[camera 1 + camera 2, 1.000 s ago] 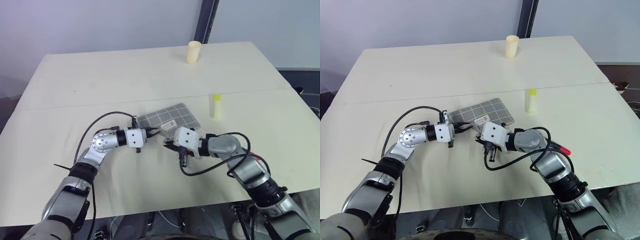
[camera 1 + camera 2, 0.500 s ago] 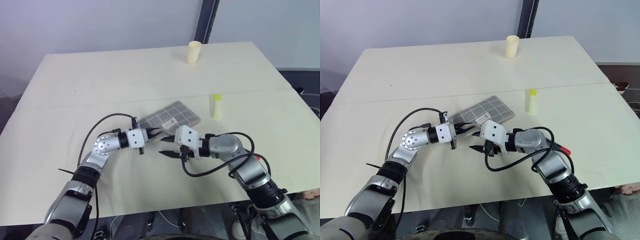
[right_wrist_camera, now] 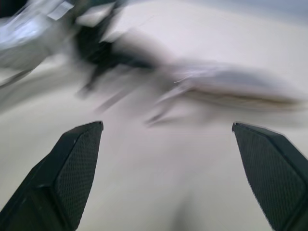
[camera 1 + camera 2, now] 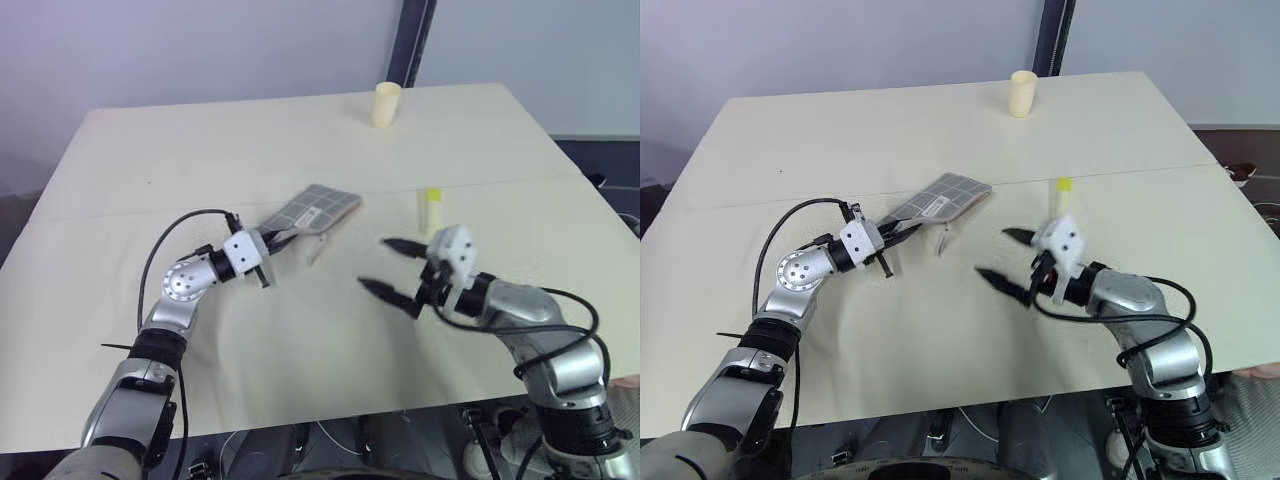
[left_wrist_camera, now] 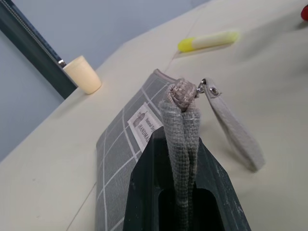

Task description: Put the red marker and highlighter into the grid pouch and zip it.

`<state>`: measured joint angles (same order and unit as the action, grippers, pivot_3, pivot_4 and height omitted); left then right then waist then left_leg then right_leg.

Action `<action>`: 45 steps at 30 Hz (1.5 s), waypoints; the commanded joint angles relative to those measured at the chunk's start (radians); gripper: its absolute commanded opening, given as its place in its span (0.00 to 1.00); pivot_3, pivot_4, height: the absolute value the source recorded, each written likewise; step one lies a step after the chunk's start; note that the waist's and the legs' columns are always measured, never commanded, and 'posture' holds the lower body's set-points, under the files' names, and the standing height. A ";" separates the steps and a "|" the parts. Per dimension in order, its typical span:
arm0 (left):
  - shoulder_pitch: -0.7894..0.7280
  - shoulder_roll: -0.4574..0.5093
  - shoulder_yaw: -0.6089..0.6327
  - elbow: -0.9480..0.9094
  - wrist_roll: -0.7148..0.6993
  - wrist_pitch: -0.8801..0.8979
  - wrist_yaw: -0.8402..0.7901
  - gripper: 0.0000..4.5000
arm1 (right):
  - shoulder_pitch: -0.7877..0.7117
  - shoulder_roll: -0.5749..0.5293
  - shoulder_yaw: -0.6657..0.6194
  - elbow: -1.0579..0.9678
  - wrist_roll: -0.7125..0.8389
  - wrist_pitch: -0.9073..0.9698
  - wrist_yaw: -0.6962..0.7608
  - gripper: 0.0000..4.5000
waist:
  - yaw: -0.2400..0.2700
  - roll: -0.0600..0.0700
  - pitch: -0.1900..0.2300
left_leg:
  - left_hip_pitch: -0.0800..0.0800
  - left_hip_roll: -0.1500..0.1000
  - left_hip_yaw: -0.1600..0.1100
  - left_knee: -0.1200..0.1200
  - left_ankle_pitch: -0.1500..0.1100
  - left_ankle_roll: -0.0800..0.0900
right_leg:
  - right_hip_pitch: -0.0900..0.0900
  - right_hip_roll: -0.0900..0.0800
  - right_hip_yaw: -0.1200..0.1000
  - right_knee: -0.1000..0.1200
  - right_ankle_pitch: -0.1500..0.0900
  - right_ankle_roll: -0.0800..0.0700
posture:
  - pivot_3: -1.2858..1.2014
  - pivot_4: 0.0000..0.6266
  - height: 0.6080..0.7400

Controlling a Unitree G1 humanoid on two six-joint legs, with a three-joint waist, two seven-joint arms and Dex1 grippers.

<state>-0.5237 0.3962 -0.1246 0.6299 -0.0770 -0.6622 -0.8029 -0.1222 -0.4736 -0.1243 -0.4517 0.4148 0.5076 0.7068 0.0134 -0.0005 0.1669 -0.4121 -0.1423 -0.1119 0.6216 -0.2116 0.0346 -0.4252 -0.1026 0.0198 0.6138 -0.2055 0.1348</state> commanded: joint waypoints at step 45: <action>-0.037 -0.030 0.032 -0.023 -0.176 0.004 -0.189 0.00 | -0.136 -0.100 0.081 0.199 -0.241 -0.113 -0.140 0.19 | -0.002 0.001 0.000 | 0.000 -0.002 0.001 -0.005 0.002 0.001 | 0.000 0.000 0.001 0.001 0.000 0.000 | 0.52 0.24 0.98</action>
<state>-0.5355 0.3532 -0.1224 0.6343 -0.2065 -0.6619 -0.9522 -0.2719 -0.5534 -0.0448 -0.1669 0.1373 0.4623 0.4780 0.0118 0.0001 0.1668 -0.4125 -0.1439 -0.1108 0.6170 -0.2097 0.0358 -0.4246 -0.1022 0.0202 0.6142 -0.2052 0.1347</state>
